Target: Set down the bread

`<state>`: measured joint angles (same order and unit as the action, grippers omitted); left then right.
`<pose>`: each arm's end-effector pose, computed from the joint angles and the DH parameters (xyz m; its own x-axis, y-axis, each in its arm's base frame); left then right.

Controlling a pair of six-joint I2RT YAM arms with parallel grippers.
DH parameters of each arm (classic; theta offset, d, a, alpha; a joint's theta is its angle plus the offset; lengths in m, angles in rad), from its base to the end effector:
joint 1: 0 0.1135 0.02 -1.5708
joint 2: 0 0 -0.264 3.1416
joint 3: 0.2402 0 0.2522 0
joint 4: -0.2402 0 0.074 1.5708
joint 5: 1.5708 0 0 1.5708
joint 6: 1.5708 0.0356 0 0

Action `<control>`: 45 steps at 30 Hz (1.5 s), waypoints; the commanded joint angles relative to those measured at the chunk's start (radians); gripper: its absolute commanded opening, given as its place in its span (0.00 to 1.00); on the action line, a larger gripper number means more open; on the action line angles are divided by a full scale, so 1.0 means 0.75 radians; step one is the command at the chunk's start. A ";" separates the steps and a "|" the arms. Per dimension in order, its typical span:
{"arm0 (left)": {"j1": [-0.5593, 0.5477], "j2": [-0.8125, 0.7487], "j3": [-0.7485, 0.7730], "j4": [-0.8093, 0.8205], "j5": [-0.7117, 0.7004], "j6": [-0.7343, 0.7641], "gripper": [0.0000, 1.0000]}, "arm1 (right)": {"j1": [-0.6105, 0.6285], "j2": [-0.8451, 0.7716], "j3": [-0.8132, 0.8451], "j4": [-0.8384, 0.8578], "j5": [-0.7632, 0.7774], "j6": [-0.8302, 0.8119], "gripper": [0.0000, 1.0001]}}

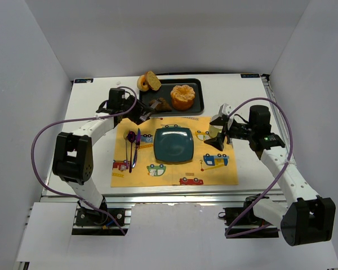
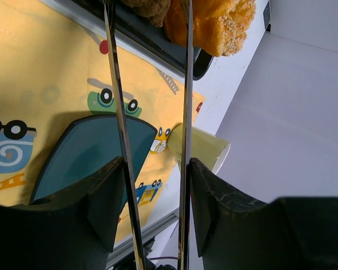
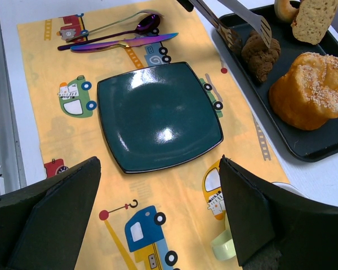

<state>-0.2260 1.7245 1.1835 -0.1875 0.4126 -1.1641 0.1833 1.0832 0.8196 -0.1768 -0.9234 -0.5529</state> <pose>0.3680 -0.0993 0.2287 -0.7130 -0.6994 -0.0500 -0.3993 0.4637 -0.7909 0.2257 0.0707 0.3001 0.0736 -0.3085 -0.9484 -0.9174 0.3519 -0.1857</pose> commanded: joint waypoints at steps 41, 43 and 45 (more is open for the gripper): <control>-0.005 -0.041 -0.089 0.207 0.086 0.016 0.00 | -0.023 -0.070 -0.005 0.025 -0.055 0.003 0.89; -0.005 -0.045 -0.083 0.213 0.092 0.024 0.00 | -0.021 -0.072 -0.005 0.023 -0.055 0.003 0.89; -0.005 -0.049 -0.075 0.215 0.094 0.030 0.00 | -0.024 -0.070 -0.005 0.025 -0.055 0.005 0.89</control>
<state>-0.2276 1.7245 1.0962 -0.0696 0.4576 -1.1622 0.1703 1.0527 0.8196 -0.1768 -0.9428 -0.5529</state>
